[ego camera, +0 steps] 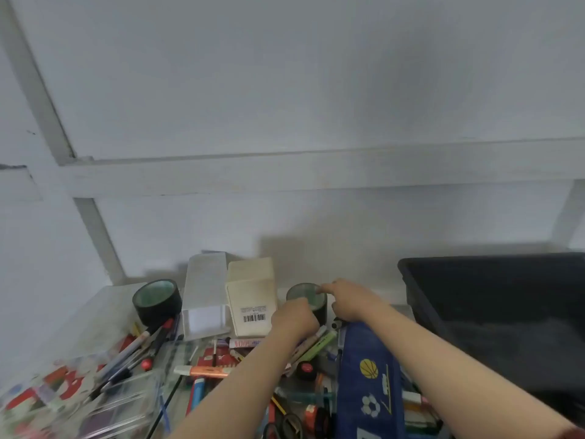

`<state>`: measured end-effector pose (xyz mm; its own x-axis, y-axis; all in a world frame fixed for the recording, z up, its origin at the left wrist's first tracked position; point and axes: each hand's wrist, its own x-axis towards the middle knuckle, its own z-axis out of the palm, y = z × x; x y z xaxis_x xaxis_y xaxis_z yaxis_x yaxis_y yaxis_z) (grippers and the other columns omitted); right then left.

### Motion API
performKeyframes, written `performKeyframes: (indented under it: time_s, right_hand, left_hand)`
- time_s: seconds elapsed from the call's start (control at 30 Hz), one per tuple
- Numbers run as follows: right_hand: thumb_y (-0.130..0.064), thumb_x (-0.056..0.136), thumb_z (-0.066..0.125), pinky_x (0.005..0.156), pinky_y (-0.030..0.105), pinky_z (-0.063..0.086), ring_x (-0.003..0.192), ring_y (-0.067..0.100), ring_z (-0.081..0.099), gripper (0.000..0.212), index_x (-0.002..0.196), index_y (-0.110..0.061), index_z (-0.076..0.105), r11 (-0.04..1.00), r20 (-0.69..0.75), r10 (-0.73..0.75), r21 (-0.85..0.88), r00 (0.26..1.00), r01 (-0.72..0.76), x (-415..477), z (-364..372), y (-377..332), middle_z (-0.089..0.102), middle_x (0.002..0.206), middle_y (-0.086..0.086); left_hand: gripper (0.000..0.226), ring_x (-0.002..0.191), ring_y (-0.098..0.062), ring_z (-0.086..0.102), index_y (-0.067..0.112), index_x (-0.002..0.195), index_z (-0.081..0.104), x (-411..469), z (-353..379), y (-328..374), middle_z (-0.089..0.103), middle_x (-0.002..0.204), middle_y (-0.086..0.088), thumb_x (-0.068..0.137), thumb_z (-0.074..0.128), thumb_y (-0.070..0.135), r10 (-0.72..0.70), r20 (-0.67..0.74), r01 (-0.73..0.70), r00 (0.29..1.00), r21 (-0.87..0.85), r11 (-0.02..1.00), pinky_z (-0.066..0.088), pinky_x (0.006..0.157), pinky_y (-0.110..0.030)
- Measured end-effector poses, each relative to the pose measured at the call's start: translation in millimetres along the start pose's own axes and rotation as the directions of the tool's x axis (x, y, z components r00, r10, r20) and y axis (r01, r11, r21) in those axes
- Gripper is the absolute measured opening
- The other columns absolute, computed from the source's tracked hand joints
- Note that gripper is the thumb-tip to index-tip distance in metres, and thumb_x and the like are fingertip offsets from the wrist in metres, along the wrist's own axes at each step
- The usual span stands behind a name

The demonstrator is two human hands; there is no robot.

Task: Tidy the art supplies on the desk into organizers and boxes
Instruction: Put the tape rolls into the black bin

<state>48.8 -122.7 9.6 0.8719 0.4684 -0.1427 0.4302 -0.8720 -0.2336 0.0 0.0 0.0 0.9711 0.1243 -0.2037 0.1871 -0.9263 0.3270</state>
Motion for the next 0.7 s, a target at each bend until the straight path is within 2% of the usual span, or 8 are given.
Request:
performKeyframes:
  time_s: [0.13,0.23,0.3,0.4,0.53,0.7]
  right_hand:
    - [-0.001,0.089,0.045,0.097,0.038,0.042,0.121,0.028,0.047,0.052,0.135,-0.024,0.045,1.000,-0.004,0.014,0.020,1.000,-0.014,6,11,5,0.045,0.135,0.011]
    - [-0.006,0.085,0.053,0.088,0.035,0.044,0.112,0.027,0.052,0.031,0.115,-0.014,0.056,0.999,-0.048,-0.012,0.041,0.999,0.014,9,13,9,0.055,0.123,0.011]
    - [-0.005,0.081,0.057,0.079,0.029,0.043,0.105,0.026,0.055,0.024,0.103,-0.015,0.056,0.992,-0.073,0.004,0.128,0.997,0.005,9,9,13,0.059,0.116,0.011]
    - [-0.007,0.076,0.061,0.075,0.029,0.044,0.097,0.025,0.056,0.023,0.096,-0.015,0.053,0.974,-0.123,0.021,0.225,0.992,0.008,6,-3,22,0.061,0.109,0.011]
    - [-0.017,0.075,0.065,0.075,0.035,0.045,0.090,0.025,0.053,0.027,0.096,-0.014,0.048,0.992,-0.269,-0.043,0.105,0.962,0.074,-10,-27,37,0.048,0.105,0.006]
    - [-0.027,0.076,0.071,0.068,0.030,0.042,0.082,0.019,0.049,0.032,0.093,-0.015,0.047,0.980,-0.516,-0.051,0.140,0.855,0.143,-46,-52,70,0.041,0.104,0.002]
  left_hand:
    - [0.032,0.109,-0.024,0.056,0.011,0.121,0.051,4,14,-4,0.058,0.119,-0.008,0.089,0.052,0.013,-0.001,-0.119,0.000,0.993,-0.004,1.000,0.045,0.083,-0.029]
    - [0.026,0.105,-0.024,0.056,0.012,0.113,0.054,7,19,-6,0.057,0.115,-0.008,0.087,0.055,0.015,0.020,-0.203,-0.030,0.979,-0.047,0.998,0.044,0.079,-0.029]
    - [0.021,0.100,-0.024,0.056,0.014,0.106,0.056,8,16,-6,0.056,0.112,-0.008,0.085,0.057,0.016,0.052,-0.268,-0.069,0.962,-0.056,0.996,0.041,0.073,-0.028]
    - [0.016,0.092,-0.023,0.055,0.017,0.098,0.059,7,5,4,0.055,0.105,-0.006,0.082,0.059,0.016,0.126,-0.354,-0.160,0.927,-0.068,0.985,0.037,0.068,-0.026]
    - [0.018,0.093,-0.025,0.054,0.019,0.092,0.063,6,-19,29,0.053,0.104,-0.004,0.075,0.062,0.012,0.195,-0.453,-0.283,0.870,-0.134,0.950,0.039,0.071,-0.028]
    - [0.023,0.095,-0.024,0.053,0.023,0.081,0.056,5,-40,79,0.053,0.101,-0.004,0.069,0.065,0.006,0.310,-0.488,-0.461,0.816,-0.224,0.859,0.042,0.078,-0.029]
